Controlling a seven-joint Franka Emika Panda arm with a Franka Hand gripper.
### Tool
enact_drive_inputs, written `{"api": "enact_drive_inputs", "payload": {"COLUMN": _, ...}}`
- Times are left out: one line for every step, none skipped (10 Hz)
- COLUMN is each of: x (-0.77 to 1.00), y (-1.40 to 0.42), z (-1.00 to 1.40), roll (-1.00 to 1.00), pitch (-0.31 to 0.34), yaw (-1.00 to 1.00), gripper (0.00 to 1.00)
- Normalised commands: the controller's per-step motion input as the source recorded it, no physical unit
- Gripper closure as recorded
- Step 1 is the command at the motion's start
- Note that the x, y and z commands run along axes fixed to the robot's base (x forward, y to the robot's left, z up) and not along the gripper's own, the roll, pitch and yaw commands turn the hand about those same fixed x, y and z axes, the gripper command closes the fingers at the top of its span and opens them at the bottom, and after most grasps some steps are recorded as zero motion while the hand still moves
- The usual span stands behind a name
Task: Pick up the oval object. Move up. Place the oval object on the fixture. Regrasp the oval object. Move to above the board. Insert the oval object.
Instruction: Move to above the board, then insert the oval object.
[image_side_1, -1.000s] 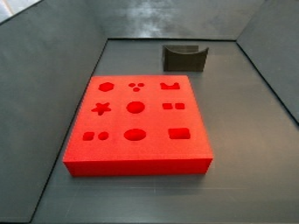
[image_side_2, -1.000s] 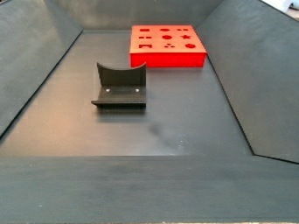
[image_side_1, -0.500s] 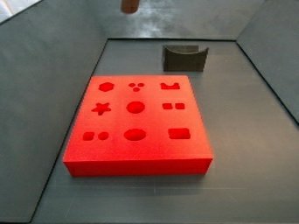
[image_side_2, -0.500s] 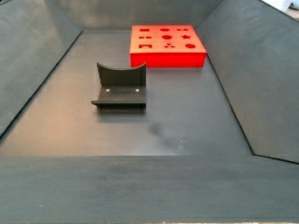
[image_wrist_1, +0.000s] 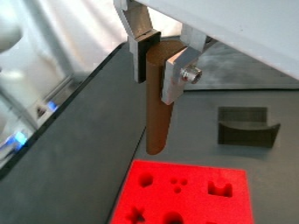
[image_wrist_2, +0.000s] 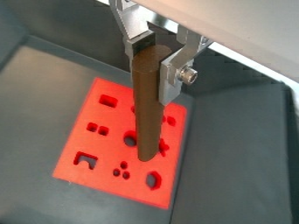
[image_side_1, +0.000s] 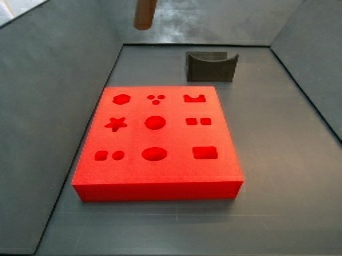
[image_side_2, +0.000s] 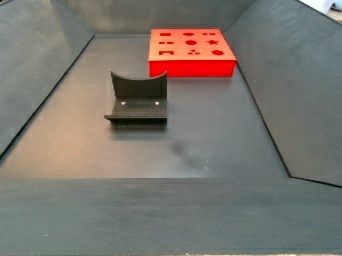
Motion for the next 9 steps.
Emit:
{"api": "enact_drive_inputs", "payload": {"x": -0.08, "y": 0.02, "z": -0.01, "roll": -0.28, "pitch": -0.422, "yaw": 1.00, "gripper": 1.00}}
{"api": "enact_drive_inputs", "payload": {"x": -0.07, "y": 0.02, "z": -0.01, "roll": -0.25, "pitch": -0.461, "yaw": 1.00, "gripper": 1.00}}
{"api": "enact_drive_inputs", "payload": {"x": -0.06, "y": 0.01, "z": 0.00, "roll": -0.22, "pitch": -0.500, "yaw": 1.00, "gripper": 1.00}}
{"api": "enact_drive_inputs", "payload": {"x": -0.05, "y": 0.01, "z": -0.01, "roll": -0.18, "pitch": -0.555, "yaw": 1.00, "gripper": 1.00}}
{"api": "enact_drive_inputs", "payload": {"x": -0.05, "y": 0.01, "z": -0.01, "roll": -0.12, "pitch": -0.490, "yaw": 0.80, "gripper": 1.00}}
{"api": "enact_drive_inputs", "payload": {"x": -0.05, "y": 0.01, "z": 0.00, "roll": -0.05, "pitch": -0.336, "yaw": 0.46, "gripper": 1.00}}
{"api": "enact_drive_inputs", "payload": {"x": -0.05, "y": 0.01, "z": -0.01, "roll": -0.04, "pitch": -0.262, "yaw": 0.33, "gripper": 1.00}}
{"api": "enact_drive_inputs", "payload": {"x": -0.13, "y": 0.00, "z": -0.03, "roll": 0.00, "pitch": -0.016, "yaw": -0.06, "gripper": 1.00}}
{"api": "enact_drive_inputs", "payload": {"x": -0.53, "y": -0.08, "z": -0.10, "roll": 0.06, "pitch": 0.000, "yaw": -0.59, "gripper": 1.00}}
